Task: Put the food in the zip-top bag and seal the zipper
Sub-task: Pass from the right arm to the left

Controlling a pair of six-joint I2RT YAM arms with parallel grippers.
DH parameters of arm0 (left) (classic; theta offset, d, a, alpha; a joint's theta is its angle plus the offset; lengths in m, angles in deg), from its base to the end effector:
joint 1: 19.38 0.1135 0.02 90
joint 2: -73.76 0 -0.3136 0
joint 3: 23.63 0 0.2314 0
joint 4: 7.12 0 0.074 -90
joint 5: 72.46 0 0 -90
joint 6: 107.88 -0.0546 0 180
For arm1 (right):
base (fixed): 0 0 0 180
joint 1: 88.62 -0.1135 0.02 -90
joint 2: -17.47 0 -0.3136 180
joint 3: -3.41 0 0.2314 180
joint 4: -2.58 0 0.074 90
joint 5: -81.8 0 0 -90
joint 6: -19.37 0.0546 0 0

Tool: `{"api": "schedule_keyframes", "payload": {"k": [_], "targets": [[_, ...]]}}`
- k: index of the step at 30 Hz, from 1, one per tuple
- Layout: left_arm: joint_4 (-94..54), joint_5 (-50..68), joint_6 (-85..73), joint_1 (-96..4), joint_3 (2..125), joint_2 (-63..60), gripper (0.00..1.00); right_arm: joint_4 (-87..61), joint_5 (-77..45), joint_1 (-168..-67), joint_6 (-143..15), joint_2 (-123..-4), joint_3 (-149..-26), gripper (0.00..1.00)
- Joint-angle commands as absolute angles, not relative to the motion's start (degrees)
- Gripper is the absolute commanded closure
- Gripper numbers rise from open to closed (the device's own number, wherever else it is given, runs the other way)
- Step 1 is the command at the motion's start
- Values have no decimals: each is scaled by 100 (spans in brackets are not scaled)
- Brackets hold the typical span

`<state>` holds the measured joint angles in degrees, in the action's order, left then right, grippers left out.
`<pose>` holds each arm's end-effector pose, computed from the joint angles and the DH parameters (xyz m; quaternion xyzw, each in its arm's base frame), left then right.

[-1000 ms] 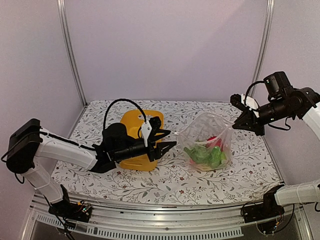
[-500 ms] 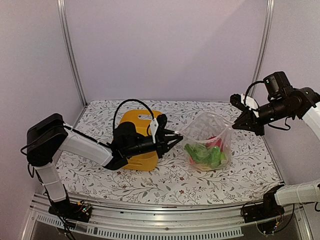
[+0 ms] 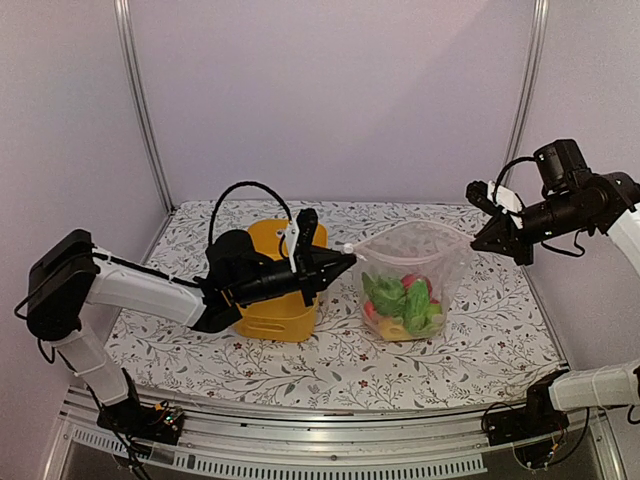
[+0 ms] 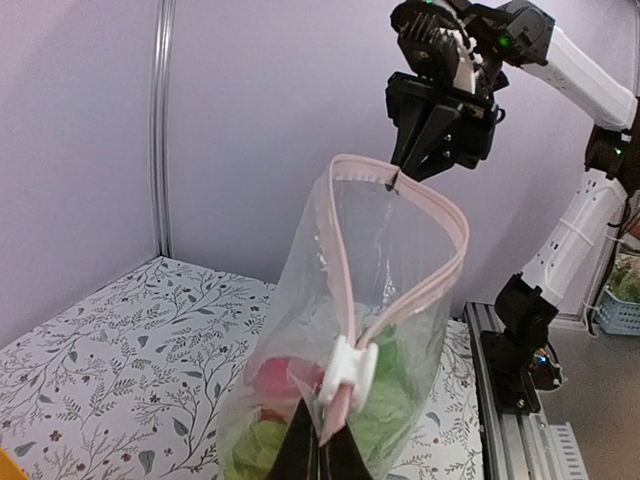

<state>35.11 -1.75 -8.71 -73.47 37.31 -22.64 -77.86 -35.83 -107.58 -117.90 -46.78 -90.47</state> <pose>0.2013 -0.3087 0.3057 0.3659 0.5572 -0.4813 0.5692 0.1452 0.0767 0.4155 -0.5669 0.7225 0.1385 0.3708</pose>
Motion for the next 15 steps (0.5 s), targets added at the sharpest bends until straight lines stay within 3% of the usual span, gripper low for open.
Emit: {"api": "schedule_keyframes", "payload": {"k": [1, 15], "targets": [[2843, -99, -724, -7264, 3670, -1742, 100, -7869, -3565, -10635, -11953, -4678, -9213, 94], [1103, 663, -259, -7329, 4113, -1273, 100, -7671, -3624, -10543, -12026, -4599, -8976, 95]]}}
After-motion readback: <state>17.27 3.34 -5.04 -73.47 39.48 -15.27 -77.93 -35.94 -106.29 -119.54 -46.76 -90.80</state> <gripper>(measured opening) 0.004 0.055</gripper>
